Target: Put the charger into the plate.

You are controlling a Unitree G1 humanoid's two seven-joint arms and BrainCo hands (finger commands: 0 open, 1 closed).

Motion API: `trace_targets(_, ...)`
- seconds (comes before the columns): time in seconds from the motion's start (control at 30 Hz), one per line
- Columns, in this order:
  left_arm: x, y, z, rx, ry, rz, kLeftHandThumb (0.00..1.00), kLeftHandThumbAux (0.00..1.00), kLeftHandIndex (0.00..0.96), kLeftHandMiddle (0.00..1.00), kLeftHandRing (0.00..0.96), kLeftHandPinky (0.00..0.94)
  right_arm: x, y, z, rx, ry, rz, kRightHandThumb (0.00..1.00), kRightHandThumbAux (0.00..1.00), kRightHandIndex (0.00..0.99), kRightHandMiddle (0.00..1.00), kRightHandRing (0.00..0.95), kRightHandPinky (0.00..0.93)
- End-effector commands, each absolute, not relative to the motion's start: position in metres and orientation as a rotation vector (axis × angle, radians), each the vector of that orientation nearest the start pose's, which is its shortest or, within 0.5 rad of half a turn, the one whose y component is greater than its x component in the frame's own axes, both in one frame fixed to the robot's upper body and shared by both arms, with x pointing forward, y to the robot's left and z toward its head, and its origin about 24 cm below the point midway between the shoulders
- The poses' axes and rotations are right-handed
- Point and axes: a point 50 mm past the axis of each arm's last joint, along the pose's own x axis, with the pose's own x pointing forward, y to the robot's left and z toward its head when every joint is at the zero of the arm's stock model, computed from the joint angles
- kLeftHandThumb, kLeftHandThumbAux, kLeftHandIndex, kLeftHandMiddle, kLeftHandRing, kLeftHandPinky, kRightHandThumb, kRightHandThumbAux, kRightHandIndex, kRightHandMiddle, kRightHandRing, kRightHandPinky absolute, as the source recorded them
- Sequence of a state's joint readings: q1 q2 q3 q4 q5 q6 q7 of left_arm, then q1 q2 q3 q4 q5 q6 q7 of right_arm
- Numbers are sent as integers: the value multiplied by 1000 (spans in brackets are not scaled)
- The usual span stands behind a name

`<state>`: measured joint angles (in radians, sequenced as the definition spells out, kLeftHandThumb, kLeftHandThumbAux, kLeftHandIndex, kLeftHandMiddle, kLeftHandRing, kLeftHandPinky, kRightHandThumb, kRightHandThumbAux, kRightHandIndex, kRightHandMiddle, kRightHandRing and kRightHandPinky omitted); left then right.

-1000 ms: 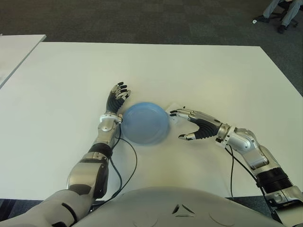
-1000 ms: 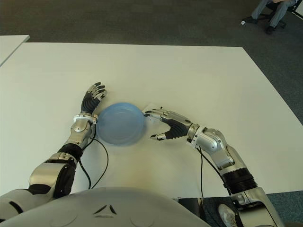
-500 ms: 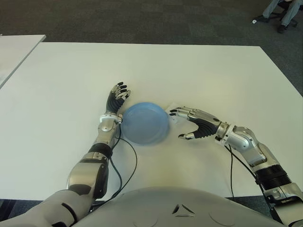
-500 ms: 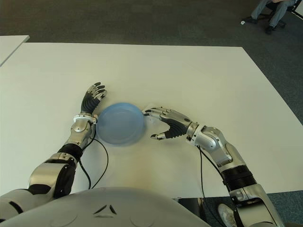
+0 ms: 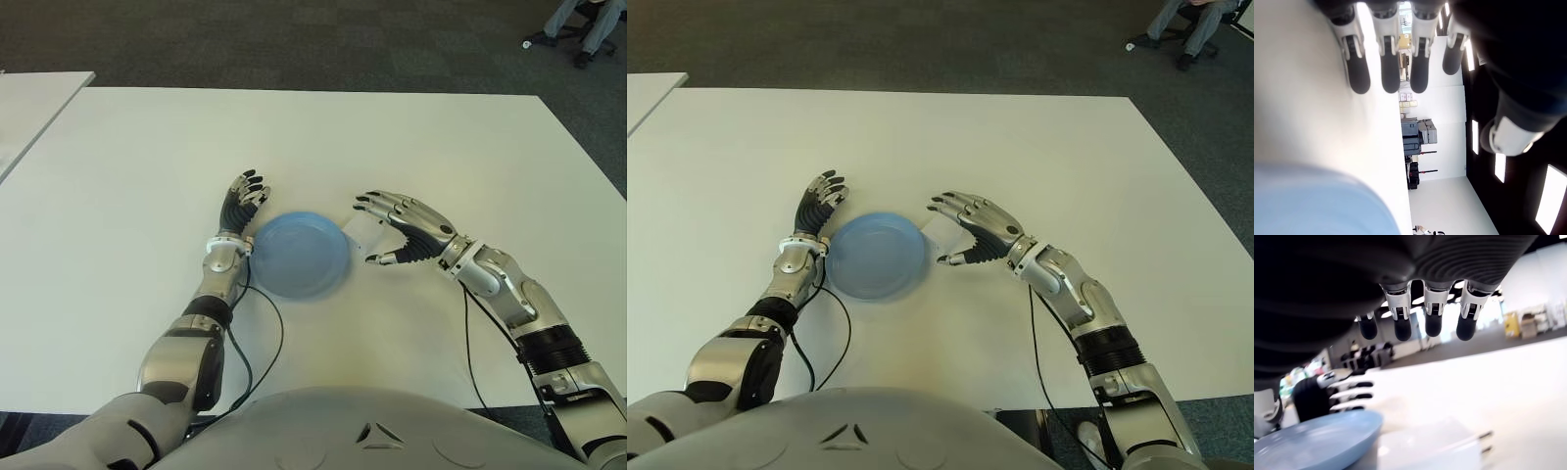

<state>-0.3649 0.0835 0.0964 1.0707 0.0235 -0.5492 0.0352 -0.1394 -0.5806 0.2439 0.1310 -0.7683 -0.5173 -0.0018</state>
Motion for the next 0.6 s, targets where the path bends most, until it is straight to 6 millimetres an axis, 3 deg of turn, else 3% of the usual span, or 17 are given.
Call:
trace_targets(0.03,249,175,-81,95,386,55,0,613,164,225,230,249,270,-157,53,-1294,-444,398,293,360,0,0,0,11)
trace_targets(0.6,249,174,-80,95,378,57,0,630,167,231,239,253,293,-144,27,-1267,-313,183,385,242,0,0,0,0)
